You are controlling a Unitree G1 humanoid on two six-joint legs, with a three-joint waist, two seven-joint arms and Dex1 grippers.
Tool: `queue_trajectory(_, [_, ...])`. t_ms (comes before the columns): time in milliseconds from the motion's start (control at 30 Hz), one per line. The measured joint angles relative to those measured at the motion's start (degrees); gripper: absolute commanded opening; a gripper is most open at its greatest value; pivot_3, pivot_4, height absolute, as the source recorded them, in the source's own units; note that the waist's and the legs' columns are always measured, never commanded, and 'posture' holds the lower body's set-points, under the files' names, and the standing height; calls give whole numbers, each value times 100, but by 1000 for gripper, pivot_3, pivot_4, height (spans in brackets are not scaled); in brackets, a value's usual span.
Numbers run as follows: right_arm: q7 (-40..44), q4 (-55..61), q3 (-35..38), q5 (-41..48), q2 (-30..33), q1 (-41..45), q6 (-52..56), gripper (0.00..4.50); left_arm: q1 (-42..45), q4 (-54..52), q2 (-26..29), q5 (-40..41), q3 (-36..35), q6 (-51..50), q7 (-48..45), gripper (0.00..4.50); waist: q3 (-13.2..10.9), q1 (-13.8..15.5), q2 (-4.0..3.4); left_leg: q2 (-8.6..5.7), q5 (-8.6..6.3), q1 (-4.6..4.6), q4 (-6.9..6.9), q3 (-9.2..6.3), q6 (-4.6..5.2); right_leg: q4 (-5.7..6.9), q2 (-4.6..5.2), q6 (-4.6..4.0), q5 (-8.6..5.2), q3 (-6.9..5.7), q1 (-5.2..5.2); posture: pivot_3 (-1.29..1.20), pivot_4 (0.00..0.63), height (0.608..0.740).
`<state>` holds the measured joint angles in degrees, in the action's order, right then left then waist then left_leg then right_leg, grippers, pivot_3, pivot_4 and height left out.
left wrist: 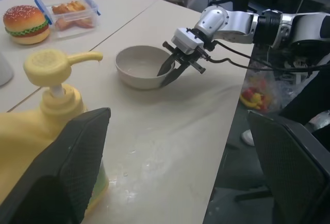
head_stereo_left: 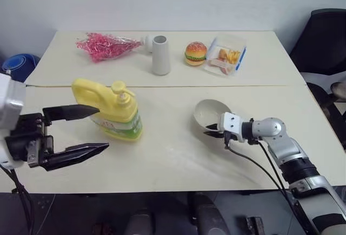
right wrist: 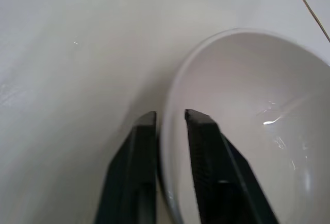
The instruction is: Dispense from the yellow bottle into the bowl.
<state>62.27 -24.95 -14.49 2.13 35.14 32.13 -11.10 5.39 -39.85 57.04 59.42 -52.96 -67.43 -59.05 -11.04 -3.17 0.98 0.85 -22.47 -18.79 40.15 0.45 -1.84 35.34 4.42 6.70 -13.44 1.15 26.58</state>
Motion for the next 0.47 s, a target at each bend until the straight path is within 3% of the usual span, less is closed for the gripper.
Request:
queue_trajectory(133, [224, 5, 147, 191, 59, 16, -5, 3256, -279, 131, 44, 16, -59, 275, 55, 4500, 0, 9, -1, -1, -3, 19, -7, 1, 5, -16, 0, 0, 0, 0, -23, 0, 150, 740])
queue_trajectory(233, [945, 56, 590, 766, 771, 242, 405, 4196, -634, 475, 263, -166, -280, 495, -144, 4500, -16, 22, -26, -3, -10, 15, -8, 6, 19, -28, 1, 2, 1, 1, -21, 0, 150, 740])
queue_trajectory(367, [2257, 254, 1080, 1465, 1900, 689, 1247, 4196, -1020, 914, 515, -470, -548, 843, -545, 4500, -18, 27, -31, 3, -27, 19, -24, 4, 49, -43, -1, -6, -4, -15, -23, 0, 150, 740])
queue_trajectory(467, [2625, 133, 1014, 1817, 2549, 914, 1759, 4196, -1070, 1327, 626, -726, -554, 1148, -731, 4500, -18, 16, -31, 5, -29, 20, -24, 6, 52, -42, -1, -10, -6, -20, -23, 0, 150, 740])
